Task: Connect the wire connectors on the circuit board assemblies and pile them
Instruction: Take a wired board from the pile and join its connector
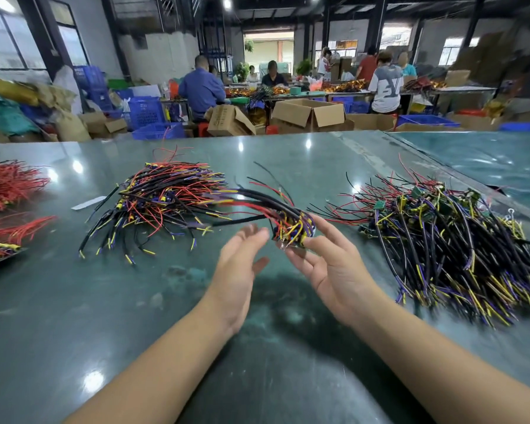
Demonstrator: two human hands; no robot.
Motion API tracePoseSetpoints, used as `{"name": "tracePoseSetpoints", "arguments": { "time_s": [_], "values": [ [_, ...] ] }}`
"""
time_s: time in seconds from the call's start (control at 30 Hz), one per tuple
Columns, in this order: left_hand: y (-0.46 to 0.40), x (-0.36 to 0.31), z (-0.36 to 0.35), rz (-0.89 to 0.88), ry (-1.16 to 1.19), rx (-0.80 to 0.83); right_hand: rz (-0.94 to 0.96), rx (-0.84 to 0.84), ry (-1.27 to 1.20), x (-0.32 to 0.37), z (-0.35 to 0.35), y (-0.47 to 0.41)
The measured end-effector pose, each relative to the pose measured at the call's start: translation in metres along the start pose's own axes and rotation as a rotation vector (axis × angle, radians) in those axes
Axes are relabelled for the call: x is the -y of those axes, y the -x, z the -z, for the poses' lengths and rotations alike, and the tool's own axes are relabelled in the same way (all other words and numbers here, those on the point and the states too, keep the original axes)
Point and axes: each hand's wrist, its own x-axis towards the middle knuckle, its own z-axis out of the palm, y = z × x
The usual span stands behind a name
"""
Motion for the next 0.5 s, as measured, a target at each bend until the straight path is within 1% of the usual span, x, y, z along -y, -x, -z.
{"name": "tracePoseSetpoints", "arguments": {
  "time_s": [0.07,0.13,0.23,0.3,0.4,0.5],
  "values": [
    [-0.001,0.002,0.000,0.010,-0.045,0.022,-0.004,0.039,0.118,-0.006,-0.001,0.002],
    [-0.002,0.004,0.001,-0.027,-0.066,0.071,0.017,0.058,0.250,-0.010,-0.001,0.003],
    [-0.002,0.007,0.004,-0.084,-0.041,0.071,0.124,0.075,0.483,-0.012,0.001,0.003],
    [-0.003,0.007,0.006,-0.081,-0.041,0.078,0.203,0.105,0.646,-0.013,0.003,0.004],
    [-0.004,0.006,0.010,-0.078,-0.113,0.116,0.245,0.144,0.778,-0.019,0.005,0.005],
    [-0.004,0.002,0.013,-0.102,-0.141,0.059,0.286,0.093,0.891,-0.021,0.008,0.003]
  ]
}}
